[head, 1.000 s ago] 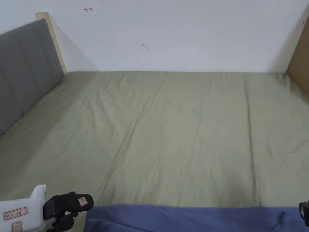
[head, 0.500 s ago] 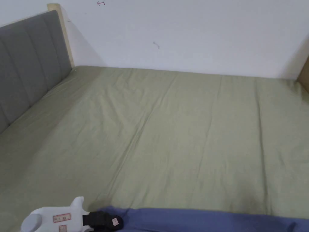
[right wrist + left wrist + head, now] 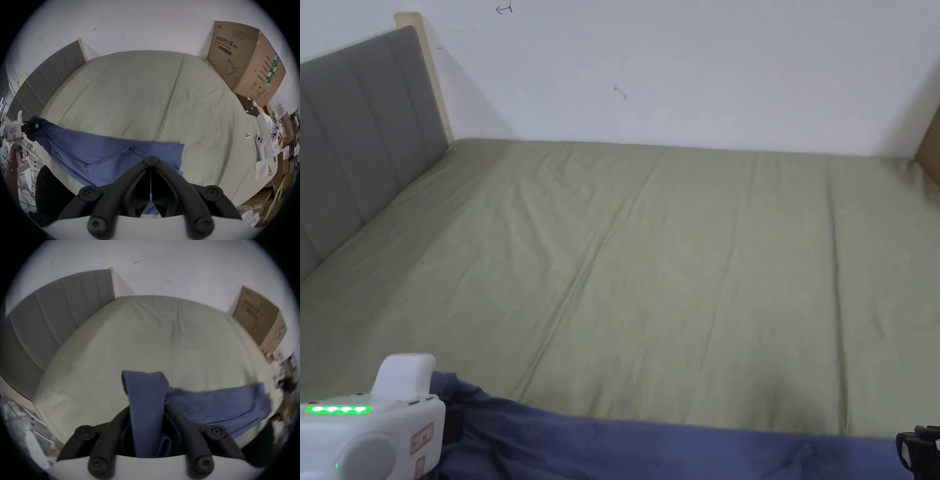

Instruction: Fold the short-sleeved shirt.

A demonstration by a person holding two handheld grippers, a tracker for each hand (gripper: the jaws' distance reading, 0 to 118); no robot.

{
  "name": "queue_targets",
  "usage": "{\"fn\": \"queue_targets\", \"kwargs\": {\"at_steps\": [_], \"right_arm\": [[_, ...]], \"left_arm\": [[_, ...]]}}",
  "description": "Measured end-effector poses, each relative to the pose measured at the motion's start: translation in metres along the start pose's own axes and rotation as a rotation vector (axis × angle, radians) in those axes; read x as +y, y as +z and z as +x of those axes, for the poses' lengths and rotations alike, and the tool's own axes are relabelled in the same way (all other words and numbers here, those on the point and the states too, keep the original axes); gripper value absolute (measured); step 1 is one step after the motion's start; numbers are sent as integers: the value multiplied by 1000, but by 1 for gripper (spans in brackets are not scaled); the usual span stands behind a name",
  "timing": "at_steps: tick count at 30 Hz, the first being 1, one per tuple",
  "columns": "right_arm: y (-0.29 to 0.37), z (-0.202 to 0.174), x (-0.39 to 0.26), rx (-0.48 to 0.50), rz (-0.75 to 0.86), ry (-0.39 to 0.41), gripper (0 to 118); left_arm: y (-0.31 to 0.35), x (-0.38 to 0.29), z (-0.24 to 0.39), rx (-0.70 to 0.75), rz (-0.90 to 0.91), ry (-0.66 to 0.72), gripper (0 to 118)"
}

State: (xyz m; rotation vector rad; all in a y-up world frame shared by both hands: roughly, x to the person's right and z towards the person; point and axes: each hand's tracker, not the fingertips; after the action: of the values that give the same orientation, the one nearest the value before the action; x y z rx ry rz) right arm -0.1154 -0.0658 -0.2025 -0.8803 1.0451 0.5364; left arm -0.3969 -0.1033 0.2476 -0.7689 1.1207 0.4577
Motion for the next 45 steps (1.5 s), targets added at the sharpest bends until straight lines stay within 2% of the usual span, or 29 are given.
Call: {"fn": "queue_targets", "kwargs": {"at_steps": [1, 3, 5, 6, 7, 8, 9, 10, 11, 13, 14, 15, 16, 17, 18, 19, 20, 21, 22, 24, 25, 33, 35, 39, 42, 45], "right_arm": [[0, 4, -2, 9, 6, -17, 0], [0, 8, -5, 40, 8, -56, 0], [0, 9, -7, 54, 7, -76, 0], [1, 11, -9, 56, 8, -79, 0], [1, 12, -11, 56, 9, -82, 0], [2, 14, -14, 55, 9, -84, 0], [5, 15, -15, 57, 7, -85, 0], [6, 17, -17, 57, 6, -89, 0], [7, 20, -19, 57, 5, -95, 0], [8, 27, -22, 54, 6, -110, 0], [9, 30, -23, 54, 7, -116, 0], [10, 31, -24, 53, 9, -121, 0], [11, 33, -24, 52, 11, -125, 0], [9, 35, -24, 55, 13, -126, 0], [9, 36, -24, 57, 16, -130, 0], [9, 37, -24, 60, 18, -134, 0], [8, 37, -23, 62, 21, -137, 0], [8, 37, -24, 67, 23, -137, 0], [8, 37, -23, 70, 26, -139, 0], [8, 37, -23, 77, 32, -144, 0], [7, 38, -24, 83, 33, -144, 0], [6, 38, -28, 88, 13, -142, 0], [8, 37, -29, 90, 9, -141, 0], [6, 37, -28, 82, 2, -125, 0], [6, 37, -25, 96, -1, -143, 0], [3, 35, -22, 100, 1, -137, 0]], "left_arm": [[3, 4, 3, -47, 7, 46, 9], [-3, 6, 28, -364, -65, 214, 10], [-23, 11, 54, -558, -116, 306, 11], [-30, 10, 74, -567, -194, 249, 19], [-37, 9, 95, -577, -229, 209, 33], [-34, 5, 130, -606, -257, 190, 55], [-39, 2, 152, -612, -272, 169, 87], [-44, -2, 170, -627, -299, 137, 105], [-49, -4, 184, -650, -325, 119, 112], [-51, -12, 206, -706, -387, 77, 114], [-50, -12, 213, -752, -360, 112, 114], [-45, -11, 221, -856, -351, 144, 113], [-40, -10, 221, -898, -335, 166, 113], [-35, -7, 216, -850, -284, 153, 113], [-30, -3, 209, -821, -258, 137, 105], [-27, 3, 192, -636, -168, 135, 88], [-23, 6, 179, -617, -150, 125, 59], [-17, 6, 170, -593, -142, 125, 13], [-12, 9, 158, -464, -51, 110, 3], [-11, 6, 143, -334, -48, 72, 3], [-16, 5, 139, -331, -60, 64, 3], [-50, -47, 207, -570, -398, 57, 2], [-49, -44, 211, -529, -327, 90, 3], [-42, -39, 208, -611, -327, 123, 3], [-40, -34, 173, -634, -322, 146, 3], [-34, -27, 123, -718, -238, 285, 3]]}}
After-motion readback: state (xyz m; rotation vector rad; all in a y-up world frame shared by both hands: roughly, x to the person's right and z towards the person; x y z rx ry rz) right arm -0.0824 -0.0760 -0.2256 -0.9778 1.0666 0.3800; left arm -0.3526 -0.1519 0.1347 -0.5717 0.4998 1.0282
